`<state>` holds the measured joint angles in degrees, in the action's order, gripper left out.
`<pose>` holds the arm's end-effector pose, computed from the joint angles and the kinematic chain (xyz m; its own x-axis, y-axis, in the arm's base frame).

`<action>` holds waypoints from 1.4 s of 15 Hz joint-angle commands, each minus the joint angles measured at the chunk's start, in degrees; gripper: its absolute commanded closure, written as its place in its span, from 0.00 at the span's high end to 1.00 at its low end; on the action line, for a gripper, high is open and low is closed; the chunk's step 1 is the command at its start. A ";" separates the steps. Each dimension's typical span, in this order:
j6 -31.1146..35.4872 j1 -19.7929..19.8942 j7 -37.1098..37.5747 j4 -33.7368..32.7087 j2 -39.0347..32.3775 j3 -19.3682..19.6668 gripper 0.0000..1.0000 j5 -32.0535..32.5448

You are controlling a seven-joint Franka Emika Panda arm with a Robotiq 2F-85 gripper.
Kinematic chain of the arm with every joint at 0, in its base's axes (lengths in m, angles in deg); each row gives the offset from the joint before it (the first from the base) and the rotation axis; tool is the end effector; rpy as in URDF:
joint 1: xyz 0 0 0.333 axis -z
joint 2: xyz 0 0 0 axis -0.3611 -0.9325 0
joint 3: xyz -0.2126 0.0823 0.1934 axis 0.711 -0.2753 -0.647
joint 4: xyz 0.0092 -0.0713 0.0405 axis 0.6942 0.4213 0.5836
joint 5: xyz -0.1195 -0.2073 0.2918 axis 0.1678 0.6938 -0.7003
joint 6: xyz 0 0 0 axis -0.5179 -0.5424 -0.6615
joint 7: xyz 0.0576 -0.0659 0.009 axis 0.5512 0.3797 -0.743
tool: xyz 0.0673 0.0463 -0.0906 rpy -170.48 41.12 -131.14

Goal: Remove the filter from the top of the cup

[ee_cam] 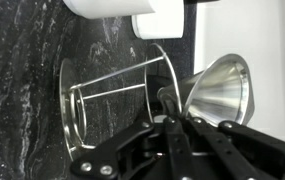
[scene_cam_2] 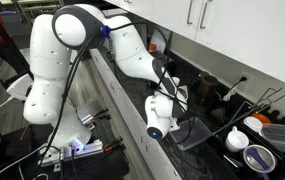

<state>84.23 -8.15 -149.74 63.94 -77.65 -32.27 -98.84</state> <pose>0.4558 -0.1994 0.1335 0.5032 -0.8623 -0.0577 -0.3353 -0.1333 -0.9326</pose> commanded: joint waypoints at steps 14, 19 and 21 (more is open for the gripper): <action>3.61 -0.38 -2.22 2.74 2.58 1.24 0.01 2.42; 5.36 -0.38 -2.22 3.17 2.64 1.58 0.01 3.25; 5.91 -0.38 -2.22 3.30 2.73 1.59 0.01 3.63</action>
<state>88.52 -8.15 -151.14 65.70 -76.88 -31.04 -96.19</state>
